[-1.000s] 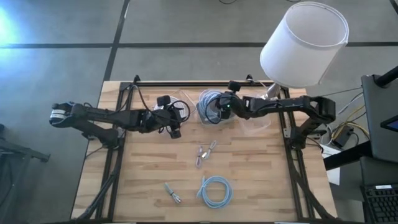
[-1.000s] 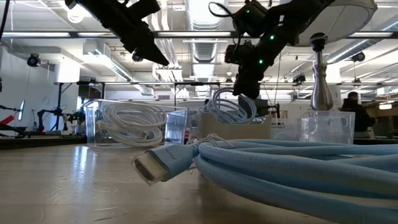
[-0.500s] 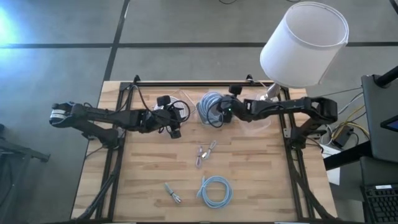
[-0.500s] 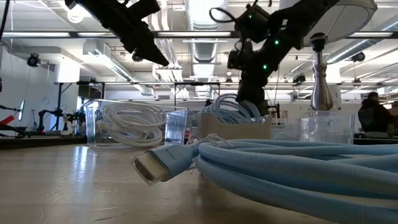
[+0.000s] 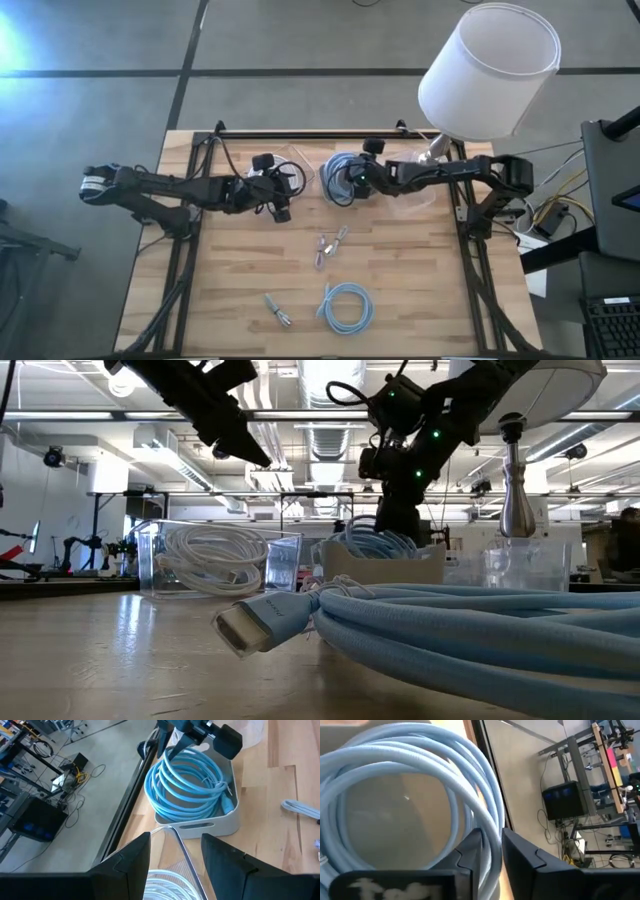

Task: Pick & Place USB Port
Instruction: Put the top blue HDMI cable into the gray bin

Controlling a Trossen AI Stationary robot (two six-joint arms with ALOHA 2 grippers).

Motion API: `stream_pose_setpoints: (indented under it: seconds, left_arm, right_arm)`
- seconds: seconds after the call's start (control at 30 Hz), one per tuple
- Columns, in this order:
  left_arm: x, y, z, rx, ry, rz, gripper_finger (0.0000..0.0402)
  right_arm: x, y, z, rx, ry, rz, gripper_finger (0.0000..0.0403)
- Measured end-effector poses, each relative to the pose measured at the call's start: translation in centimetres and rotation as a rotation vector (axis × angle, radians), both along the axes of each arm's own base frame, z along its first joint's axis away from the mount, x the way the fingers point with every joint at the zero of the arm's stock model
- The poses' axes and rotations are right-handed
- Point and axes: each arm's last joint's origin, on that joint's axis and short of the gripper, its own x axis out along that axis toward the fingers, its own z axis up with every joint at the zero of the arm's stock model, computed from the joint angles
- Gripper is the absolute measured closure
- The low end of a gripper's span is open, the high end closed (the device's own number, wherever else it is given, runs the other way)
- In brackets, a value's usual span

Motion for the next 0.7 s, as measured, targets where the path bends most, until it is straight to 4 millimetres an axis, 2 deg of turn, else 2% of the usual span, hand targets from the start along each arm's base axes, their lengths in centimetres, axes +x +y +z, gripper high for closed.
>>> stream_pose_setpoints:
  seconds: [0.43,0.7]
  left_arm:
    - [0.0,0.0,0.0,0.000,0.001,0.000,0.0220]
    - [0.0,0.0,0.0,0.000,0.003,0.000,0.0220]
  right_arm:
    - [-0.3,0.5,1.2,0.129,0.014,-0.057,0.0252]
    - [0.0,2.0,2.1,0.150,-0.005,-0.045,0.0235]
